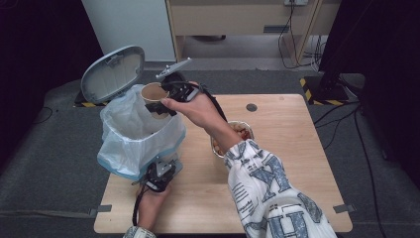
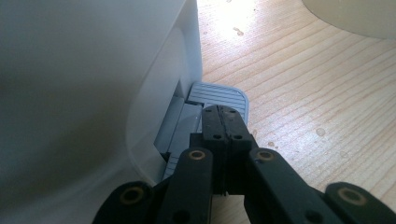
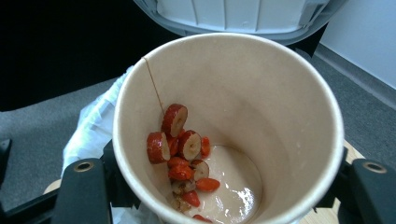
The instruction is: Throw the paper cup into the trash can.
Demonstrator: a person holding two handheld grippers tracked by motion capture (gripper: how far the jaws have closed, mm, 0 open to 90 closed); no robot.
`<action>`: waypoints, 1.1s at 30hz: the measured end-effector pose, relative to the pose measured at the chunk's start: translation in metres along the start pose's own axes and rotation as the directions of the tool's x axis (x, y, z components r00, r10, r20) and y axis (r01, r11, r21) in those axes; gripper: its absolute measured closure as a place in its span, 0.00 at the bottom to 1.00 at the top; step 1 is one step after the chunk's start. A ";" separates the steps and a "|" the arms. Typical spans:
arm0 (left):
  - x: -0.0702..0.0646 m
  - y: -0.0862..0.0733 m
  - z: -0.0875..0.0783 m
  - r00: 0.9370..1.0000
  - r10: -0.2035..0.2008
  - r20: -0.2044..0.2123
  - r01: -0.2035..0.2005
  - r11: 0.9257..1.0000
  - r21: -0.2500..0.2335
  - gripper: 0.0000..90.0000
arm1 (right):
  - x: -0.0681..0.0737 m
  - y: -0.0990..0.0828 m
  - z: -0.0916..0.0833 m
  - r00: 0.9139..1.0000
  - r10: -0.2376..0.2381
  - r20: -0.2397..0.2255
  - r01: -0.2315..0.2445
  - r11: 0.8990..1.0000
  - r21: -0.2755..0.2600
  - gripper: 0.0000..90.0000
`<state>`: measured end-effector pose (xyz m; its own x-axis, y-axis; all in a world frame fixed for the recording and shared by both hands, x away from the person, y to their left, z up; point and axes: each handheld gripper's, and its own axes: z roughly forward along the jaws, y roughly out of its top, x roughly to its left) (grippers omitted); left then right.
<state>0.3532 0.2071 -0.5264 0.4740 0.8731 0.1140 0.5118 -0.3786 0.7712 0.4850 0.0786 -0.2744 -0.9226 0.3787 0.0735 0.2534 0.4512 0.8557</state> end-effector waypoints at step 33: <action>0.000 0.000 0.000 1.000 0.002 0.002 -0.002 1.000 -0.003 0.99 | -0.008 -0.020 -0.001 0.998 0.050 0.038 -0.049 0.999 -0.021 0.11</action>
<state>0.3533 0.2073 -0.5266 0.4761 0.8719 0.1143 0.5089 -0.3792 0.7728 0.4873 0.0657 -0.2916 -0.8970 0.4314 0.0968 0.2924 0.4146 0.8617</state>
